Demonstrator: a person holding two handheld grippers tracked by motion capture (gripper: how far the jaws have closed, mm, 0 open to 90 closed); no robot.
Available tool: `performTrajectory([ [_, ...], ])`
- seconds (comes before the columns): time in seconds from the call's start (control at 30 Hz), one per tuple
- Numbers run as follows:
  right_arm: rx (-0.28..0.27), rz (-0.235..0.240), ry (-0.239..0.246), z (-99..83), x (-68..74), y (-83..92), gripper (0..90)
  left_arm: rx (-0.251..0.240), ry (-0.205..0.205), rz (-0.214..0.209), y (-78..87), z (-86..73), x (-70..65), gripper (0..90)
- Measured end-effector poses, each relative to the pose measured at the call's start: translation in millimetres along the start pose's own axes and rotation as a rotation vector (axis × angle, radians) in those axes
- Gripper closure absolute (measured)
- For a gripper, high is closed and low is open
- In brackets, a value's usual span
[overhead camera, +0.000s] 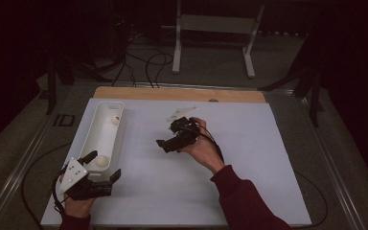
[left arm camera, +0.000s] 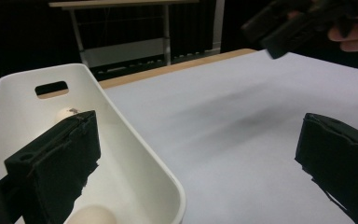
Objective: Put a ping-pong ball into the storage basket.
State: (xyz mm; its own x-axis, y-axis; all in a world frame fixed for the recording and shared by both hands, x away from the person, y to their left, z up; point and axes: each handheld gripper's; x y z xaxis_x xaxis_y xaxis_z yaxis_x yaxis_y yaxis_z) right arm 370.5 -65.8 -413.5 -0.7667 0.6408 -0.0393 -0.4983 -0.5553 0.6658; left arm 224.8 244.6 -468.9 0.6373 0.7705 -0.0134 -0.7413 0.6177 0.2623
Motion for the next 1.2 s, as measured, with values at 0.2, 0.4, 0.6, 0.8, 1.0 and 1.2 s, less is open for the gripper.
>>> performTrajectory([
  [0.2, -0.007, -0.051, -0.047, -32.5, -18.4, 26.1, 11.1, 0.0, 0.011, 0.004, -0.1, -0.3, 1.4, 0.0],
  [0.4, -0.031, -0.085, -0.096, -59.9, -32.6, 48.2, 11.1, 0.003, 0.02, 0.01, -0.9, -0.4, 3.1, 0.0],
  [0.6, -0.08, -0.12, -0.149, -94.9, -46.4, 76.7, 10.7, 0.003, 0.033, 0.019, -1.7, -0.3, 5.4, 0.0],
  [0.8, -0.127, -0.174, -0.164, -127.3, -49.9, 100.4, 10.1, -0.001, 0.055, 0.028, -1.9, 0.1, 9.6, 0.0],
  [1.0, -0.226, -0.197, -0.199, -154.5, -51.9, 119.4, 9.8, -0.003, 0.064, 0.029, -4.4, 1.1, 12.0, 0.0],
  [1.2, -0.324, -0.219, -0.208, -171.8, -49.5, 131.7, 9.8, -0.004, 0.067, 0.031, -5.7, 2.1, 13.5, 0.0],
])
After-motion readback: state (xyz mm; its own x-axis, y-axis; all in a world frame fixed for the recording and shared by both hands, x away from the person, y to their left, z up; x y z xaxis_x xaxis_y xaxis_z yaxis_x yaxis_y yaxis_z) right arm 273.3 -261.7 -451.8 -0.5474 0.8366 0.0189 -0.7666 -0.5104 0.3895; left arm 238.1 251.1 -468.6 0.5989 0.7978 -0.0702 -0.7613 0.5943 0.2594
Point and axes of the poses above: each handheld gripper's, and its own axes: y roughly backward along the jaws, z roughly out of its top, x roughly to its left, and after that the axes turned 6 degrees about -z, right-handed
